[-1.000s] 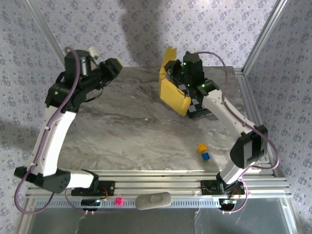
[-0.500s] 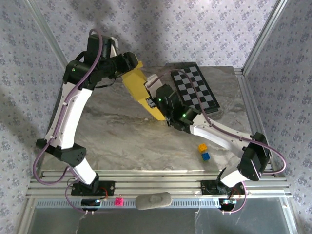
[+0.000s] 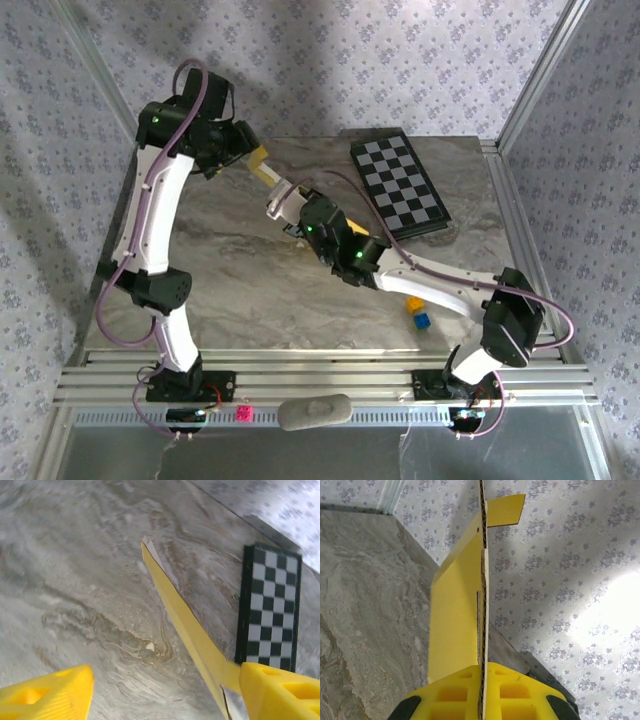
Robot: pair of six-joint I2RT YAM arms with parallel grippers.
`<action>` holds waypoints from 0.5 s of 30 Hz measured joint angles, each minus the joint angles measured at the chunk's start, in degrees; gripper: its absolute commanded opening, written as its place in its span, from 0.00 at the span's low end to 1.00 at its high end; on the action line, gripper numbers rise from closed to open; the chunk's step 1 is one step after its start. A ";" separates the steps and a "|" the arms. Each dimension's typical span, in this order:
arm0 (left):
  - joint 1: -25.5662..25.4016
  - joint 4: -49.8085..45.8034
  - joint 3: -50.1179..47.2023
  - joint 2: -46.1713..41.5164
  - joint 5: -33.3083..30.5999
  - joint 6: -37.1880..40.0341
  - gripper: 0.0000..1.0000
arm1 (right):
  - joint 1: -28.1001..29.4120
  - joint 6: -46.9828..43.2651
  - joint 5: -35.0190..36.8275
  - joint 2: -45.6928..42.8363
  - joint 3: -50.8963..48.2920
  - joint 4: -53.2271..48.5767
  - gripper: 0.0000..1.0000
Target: Fold the paper box
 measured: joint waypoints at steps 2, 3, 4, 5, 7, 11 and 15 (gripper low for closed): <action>2.01 -1.01 -1.07 -0.15 0.11 -4.79 0.78 | 0.72 -1.46 0.00 0.44 0.00 0.07 0.00; 2.67 -1.18 -1.44 -0.15 0.22 -6.34 0.78 | 1.07 -2.08 0.00 0.55 -0.02 0.15 0.00; 3.54 -1.33 -1.90 -0.15 0.26 -8.22 0.78 | 1.51 -2.78 0.00 0.66 -0.11 0.44 0.00; 4.35 -1.27 -2.54 -0.15 0.55 -10.05 0.78 | 1.95 -3.41 0.00 0.74 -0.24 0.68 0.00; 5.46 -1.01 -4.24 -0.22 1.66 -12.76 0.78 | 2.80 -4.22 0.02 0.92 -0.52 1.29 0.00; 5.99 0.13 -10.45 -0.55 4.57 -17.00 0.76 | 3.91 -4.85 0.02 1.11 -0.63 1.57 0.00; 5.99 5.20 -20.61 -2.16 8.02 -20.28 0.66 | 4.55 -5.44 0.00 1.18 -0.63 1.77 0.00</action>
